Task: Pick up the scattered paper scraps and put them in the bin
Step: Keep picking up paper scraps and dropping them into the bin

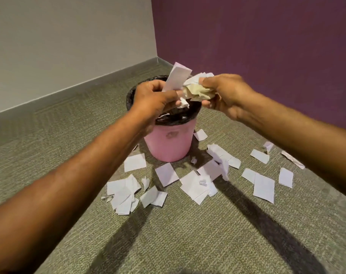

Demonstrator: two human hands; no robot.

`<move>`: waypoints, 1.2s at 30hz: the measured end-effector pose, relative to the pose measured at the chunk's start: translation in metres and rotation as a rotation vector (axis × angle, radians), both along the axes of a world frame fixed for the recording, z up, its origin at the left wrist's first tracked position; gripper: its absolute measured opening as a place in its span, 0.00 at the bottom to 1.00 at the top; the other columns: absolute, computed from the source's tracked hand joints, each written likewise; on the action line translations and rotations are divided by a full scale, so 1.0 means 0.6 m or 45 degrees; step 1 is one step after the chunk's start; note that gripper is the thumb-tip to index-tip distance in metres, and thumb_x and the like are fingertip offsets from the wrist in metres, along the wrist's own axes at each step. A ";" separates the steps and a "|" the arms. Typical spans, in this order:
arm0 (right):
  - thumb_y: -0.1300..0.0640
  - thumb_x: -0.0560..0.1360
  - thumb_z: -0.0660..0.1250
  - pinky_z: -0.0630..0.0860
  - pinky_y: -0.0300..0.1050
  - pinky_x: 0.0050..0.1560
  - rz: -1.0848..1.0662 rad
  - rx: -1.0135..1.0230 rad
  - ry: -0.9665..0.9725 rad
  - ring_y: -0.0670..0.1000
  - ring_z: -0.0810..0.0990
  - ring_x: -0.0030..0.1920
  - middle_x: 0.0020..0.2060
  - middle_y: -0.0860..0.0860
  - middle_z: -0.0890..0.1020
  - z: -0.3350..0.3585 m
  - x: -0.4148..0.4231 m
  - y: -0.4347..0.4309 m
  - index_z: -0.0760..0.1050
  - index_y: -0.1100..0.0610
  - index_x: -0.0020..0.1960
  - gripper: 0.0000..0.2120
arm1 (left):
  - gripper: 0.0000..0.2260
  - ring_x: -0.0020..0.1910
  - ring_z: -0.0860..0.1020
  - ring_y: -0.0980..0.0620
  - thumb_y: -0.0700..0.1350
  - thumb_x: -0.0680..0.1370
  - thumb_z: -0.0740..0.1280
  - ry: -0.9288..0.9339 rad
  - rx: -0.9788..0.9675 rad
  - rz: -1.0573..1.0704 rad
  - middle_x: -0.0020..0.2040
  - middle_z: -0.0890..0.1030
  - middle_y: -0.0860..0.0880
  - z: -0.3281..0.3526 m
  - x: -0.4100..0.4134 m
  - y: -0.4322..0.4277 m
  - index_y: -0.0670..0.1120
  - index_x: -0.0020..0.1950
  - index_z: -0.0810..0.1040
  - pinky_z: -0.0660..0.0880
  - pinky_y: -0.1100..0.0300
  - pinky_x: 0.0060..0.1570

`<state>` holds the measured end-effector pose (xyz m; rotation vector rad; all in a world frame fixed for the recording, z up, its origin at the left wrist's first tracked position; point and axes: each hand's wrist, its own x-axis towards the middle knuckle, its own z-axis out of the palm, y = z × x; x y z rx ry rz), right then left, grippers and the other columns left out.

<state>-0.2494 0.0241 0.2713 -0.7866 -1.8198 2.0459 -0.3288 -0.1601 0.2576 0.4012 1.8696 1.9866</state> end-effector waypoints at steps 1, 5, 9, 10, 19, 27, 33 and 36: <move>0.60 0.80 0.75 0.82 0.44 0.31 0.005 0.000 -0.018 0.52 0.90 0.40 0.51 0.58 0.89 0.001 -0.019 -0.003 0.79 0.62 0.64 0.14 | 0.11 0.45 0.88 0.45 0.34 0.74 0.80 -0.027 -0.009 0.043 0.51 0.88 0.39 -0.002 -0.014 -0.003 0.37 0.53 0.84 0.85 0.57 0.47; 0.61 0.82 0.71 0.85 0.45 0.33 0.027 -0.025 -0.097 0.51 0.90 0.40 0.52 0.56 0.88 -0.006 -0.068 -0.019 0.81 0.59 0.61 0.09 | 0.07 0.41 0.87 0.46 0.35 0.75 0.78 -0.057 -0.071 0.135 0.49 0.88 0.40 -0.015 -0.040 -0.006 0.39 0.52 0.84 0.85 0.58 0.42; 0.60 0.82 0.71 0.85 0.47 0.34 0.038 -0.043 -0.146 0.52 0.90 0.39 0.53 0.57 0.88 -0.019 -0.087 -0.030 0.79 0.59 0.64 0.12 | 0.07 0.44 0.87 0.45 0.35 0.78 0.76 -0.058 -0.101 0.135 0.50 0.88 0.41 -0.024 -0.048 -0.002 0.41 0.55 0.84 0.86 0.55 0.42; 0.60 0.82 0.71 0.86 0.48 0.36 0.043 -0.034 -0.155 0.53 0.91 0.42 0.53 0.57 0.88 -0.021 -0.089 -0.031 0.79 0.59 0.64 0.12 | 0.08 0.45 0.87 0.43 0.36 0.78 0.76 -0.053 -0.112 0.121 0.50 0.88 0.41 -0.024 -0.050 -0.001 0.41 0.57 0.84 0.86 0.52 0.44; 0.59 0.80 0.74 0.88 0.52 0.45 0.044 -0.068 -0.114 0.60 0.88 0.49 0.62 0.61 0.79 -0.024 -0.078 -0.025 0.78 0.60 0.66 0.17 | 0.10 0.51 0.85 0.48 0.39 0.79 0.76 0.016 -0.224 0.168 0.56 0.86 0.45 -0.037 -0.066 -0.014 0.46 0.59 0.84 0.84 0.58 0.43; 0.62 0.81 0.71 0.87 0.48 0.45 0.012 -0.126 -0.049 0.54 0.86 0.43 0.53 0.59 0.82 -0.039 -0.010 -0.009 0.80 0.62 0.62 0.10 | 0.06 0.32 0.80 0.50 0.42 0.82 0.71 0.098 -0.185 -0.034 0.39 0.83 0.45 -0.038 0.000 -0.015 0.40 0.57 0.83 0.79 0.57 0.33; 0.62 0.82 0.70 0.81 0.45 0.37 -0.031 -0.124 -0.240 0.50 0.84 0.37 0.51 0.59 0.83 -0.144 0.068 0.023 0.79 0.61 0.62 0.09 | 0.13 0.35 0.81 0.48 0.45 0.82 0.73 0.085 -0.309 -0.437 0.42 0.84 0.42 -0.098 0.056 -0.012 0.33 0.56 0.81 0.80 0.57 0.37; 0.63 0.83 0.69 0.82 0.46 0.38 -0.025 -0.122 -0.400 0.51 0.83 0.37 0.51 0.60 0.83 -0.210 0.098 0.028 0.79 0.62 0.61 0.08 | 0.09 0.39 0.83 0.49 0.43 0.82 0.72 0.029 -0.466 -0.529 0.45 0.86 0.41 -0.152 0.065 -0.009 0.37 0.56 0.82 0.82 0.59 0.39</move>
